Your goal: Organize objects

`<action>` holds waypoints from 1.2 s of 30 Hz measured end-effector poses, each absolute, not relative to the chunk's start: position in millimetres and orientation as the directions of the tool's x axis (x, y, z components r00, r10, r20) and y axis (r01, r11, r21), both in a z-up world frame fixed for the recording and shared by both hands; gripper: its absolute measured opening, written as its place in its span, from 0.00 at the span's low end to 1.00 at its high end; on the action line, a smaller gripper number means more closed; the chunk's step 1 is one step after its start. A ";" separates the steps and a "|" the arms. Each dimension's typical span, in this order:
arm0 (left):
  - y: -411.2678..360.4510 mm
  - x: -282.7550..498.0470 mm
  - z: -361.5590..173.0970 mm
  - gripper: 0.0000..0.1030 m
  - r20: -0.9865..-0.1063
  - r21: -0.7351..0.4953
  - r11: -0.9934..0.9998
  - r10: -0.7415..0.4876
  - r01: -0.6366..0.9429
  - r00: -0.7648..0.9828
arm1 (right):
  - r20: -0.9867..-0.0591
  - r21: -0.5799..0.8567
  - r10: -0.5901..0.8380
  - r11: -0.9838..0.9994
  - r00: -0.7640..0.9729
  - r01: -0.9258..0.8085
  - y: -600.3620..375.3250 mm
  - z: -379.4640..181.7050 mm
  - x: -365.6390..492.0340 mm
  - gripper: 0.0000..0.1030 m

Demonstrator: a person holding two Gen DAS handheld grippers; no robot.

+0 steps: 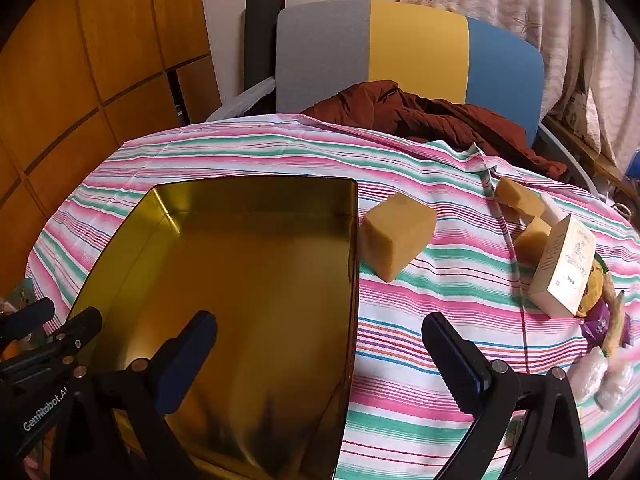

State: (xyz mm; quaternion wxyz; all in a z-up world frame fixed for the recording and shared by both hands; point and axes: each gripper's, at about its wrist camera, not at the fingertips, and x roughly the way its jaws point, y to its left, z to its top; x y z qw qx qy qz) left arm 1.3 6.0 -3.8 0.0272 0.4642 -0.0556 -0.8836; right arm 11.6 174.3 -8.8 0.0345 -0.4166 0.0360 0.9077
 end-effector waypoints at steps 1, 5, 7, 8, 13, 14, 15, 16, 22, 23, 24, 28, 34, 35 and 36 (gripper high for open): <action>5.5 1.2 -4.1 0.61 -0.818 0.123 -0.992 -0.100 -0.002 -0.566 | -0.760 0.037 0.031 -0.995 -0.650 -0.091 174.5 -9.0 11.7 1.00; 6.0 1.9 -4.2 0.61 -0.819 0.124 -0.992 -0.102 -0.001 -0.565 | -0.758 0.037 0.032 -0.995 -0.651 -0.092 174.9 -8.9 12.7 1.00; 6.2 1.8 -4.7 0.61 -0.819 0.123 -0.992 -0.099 -0.004 -0.565 | -0.758 0.035 0.035 -0.995 -0.652 -0.094 174.9 -8.6 12.7 1.00; 6.4 1.6 -5.1 0.61 -0.820 0.125 -0.992 -0.101 -0.004 -0.563 | -0.757 0.035 0.035 -0.995 -0.652 -0.094 175.0 -8.4 12.7 1.00; 6.4 1.9 -6.4 0.61 -0.823 0.125 -0.992 -0.101 -0.005 -0.560 | -0.759 0.038 0.030 -0.995 -0.651 -0.090 175.4 -8.8 12.4 1.00; 6.2 2.0 -6.4 0.61 -0.823 0.123 -0.992 -0.099 -0.007 -0.559 | -0.759 0.036 0.031 -0.995 -0.651 -0.090 175.3 -8.5 12.5 1.00; 6.2 2.7 -6.6 0.61 -0.823 0.125 -0.992 -0.100 -0.006 -0.560 | -0.758 0.037 0.031 -0.995 -0.652 -0.090 175.6 -8.2 12.6 1.00; 6.4 2.6 -6.9 0.61 -0.823 0.126 -0.992 -0.102 -0.005 -0.559 | -0.756 0.037 0.030 -0.995 -0.654 -0.089 175.9 -7.9 12.9 1.00; 7.0 2.8 -6.4 0.61 -0.824 0.127 -0.992 -0.102 -0.005 -0.557 | -0.756 0.037 0.029 -0.996 -0.654 -0.086 175.0 -6.8 13.2 1.00; 7.0 2.7 -6.5 0.61 -0.825 0.127 -0.992 -0.103 -0.005 -0.556 | -0.755 0.038 0.028 -0.996 -0.655 -0.086 175.2 -6.7 13.4 1.00; 6.8 2.7 -6.8 0.61 -0.825 0.129 -0.992 -0.106 -0.003 -0.555 | -0.755 0.038 0.028 -0.996 -0.655 -0.086 175.0 -6.4 13.2 1.00; 6.0 2.7 -7.7 0.61 -0.827 0.128 -0.992 -0.106 -0.001 -0.552 | -0.754 0.038 0.029 -0.995 -0.656 -0.087 175.2 -5.5 13.8 1.00; 6.6 4.3 -8.3 0.61 -0.828 0.129 -0.992 -0.106 -0.003 -0.551 | -0.753 0.039 0.027 -0.996 -0.658 -0.085 174.0 -4.9 14.4 1.00; 6.7 4.5 -8.3 0.61 -0.827 0.132 -0.991 -0.109 -0.003 -0.551 | -0.752 0.039 0.026 -0.996 -0.658 -0.084 174.0 -4.6 14.5 1.00; 6.9 4.5 -8.4 0.61 -0.827 0.133 -0.991 -0.109 -0.003 -0.551 | -0.753 0.039 0.027 -0.996 -0.658 -0.085 174.6 -4.6 14.5 1.00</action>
